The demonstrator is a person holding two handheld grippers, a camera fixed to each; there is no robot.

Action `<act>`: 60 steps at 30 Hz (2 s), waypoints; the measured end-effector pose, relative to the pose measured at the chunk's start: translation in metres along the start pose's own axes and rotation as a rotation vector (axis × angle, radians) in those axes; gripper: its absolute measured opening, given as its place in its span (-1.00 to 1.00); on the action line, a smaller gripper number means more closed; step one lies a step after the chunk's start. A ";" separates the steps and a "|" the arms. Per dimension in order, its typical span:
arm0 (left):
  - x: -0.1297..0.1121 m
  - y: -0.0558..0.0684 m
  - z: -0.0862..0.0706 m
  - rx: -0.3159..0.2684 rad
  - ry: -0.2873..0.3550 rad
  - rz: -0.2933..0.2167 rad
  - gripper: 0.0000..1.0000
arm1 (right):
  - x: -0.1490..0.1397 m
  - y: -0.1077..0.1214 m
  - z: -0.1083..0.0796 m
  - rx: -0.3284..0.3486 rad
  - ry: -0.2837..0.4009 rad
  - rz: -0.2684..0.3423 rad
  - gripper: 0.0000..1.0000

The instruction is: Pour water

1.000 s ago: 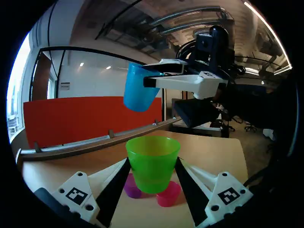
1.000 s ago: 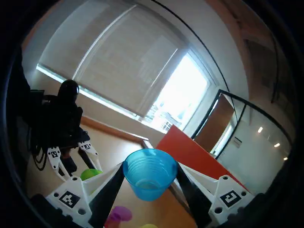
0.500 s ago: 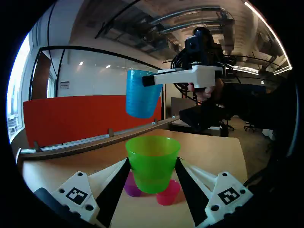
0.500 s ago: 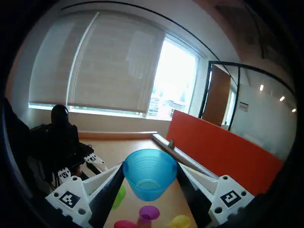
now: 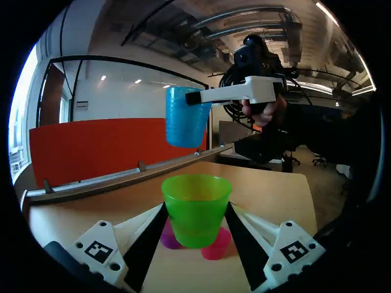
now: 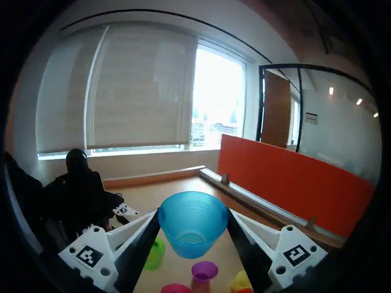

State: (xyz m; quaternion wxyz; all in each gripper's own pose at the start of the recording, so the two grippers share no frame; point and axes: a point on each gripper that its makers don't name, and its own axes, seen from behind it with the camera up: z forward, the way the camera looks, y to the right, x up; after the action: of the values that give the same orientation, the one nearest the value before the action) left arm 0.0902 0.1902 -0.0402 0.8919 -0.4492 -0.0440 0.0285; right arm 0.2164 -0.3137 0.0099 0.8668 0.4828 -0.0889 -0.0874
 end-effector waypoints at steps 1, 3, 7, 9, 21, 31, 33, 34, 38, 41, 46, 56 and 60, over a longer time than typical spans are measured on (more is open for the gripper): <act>-0.001 0.000 0.000 0.000 -0.005 0.001 0.63 | -0.002 0.001 -0.001 0.000 -0.005 0.004 0.85; -0.003 -0.002 -0.001 0.001 -0.015 0.004 0.63 | -0.005 0.003 -0.003 -0.002 -0.015 0.010 0.85; -0.008 -0.003 -0.002 -0.001 -0.036 0.007 0.63 | -0.014 0.006 -0.008 -0.005 -0.034 0.015 0.85; -0.010 -0.004 -0.002 -0.003 -0.049 0.007 0.63 | -0.018 0.008 -0.011 -0.005 -0.044 0.018 0.85; -0.030 -0.006 0.002 -0.010 -0.135 0.022 0.63 | -0.049 0.019 -0.022 -0.014 -0.112 0.015 0.85; -0.047 -0.010 0.006 -0.010 -0.200 0.025 0.63 | -0.081 0.031 -0.031 -0.028 -0.176 0.000 0.85; -0.051 -0.010 0.007 -0.011 -0.213 0.027 0.63 | -0.089 0.031 -0.033 -0.029 -0.190 -0.005 0.85; -0.053 -0.010 0.008 -0.012 -0.219 0.027 0.63 | -0.093 0.032 -0.033 -0.029 -0.197 -0.006 0.85; -0.063 -0.008 0.009 -0.016 -0.247 0.030 0.63 | -0.108 0.033 -0.035 -0.030 -0.219 -0.009 0.85; -0.068 -0.007 0.011 -0.021 -0.268 0.035 0.63 | -0.115 0.035 -0.037 -0.031 -0.231 -0.009 0.85; -0.075 -0.009 0.012 -0.020 -0.296 0.037 0.63 | -0.127 0.038 -0.039 -0.032 -0.246 -0.005 0.85; -0.098 -0.009 0.013 -0.028 -0.361 0.034 0.63 | -0.163 0.043 -0.041 -0.022 -0.296 0.017 0.85; -0.104 -0.010 0.015 -0.032 -0.381 0.036 0.63 | -0.177 0.044 -0.039 -0.015 -0.317 0.021 0.86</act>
State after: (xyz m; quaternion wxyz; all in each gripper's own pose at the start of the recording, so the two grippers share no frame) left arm -0.0150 0.1869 -0.0292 0.8595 -0.4507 -0.2043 0.1282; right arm 0.0576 -0.2165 0.0149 0.8464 0.4553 -0.2292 -0.1541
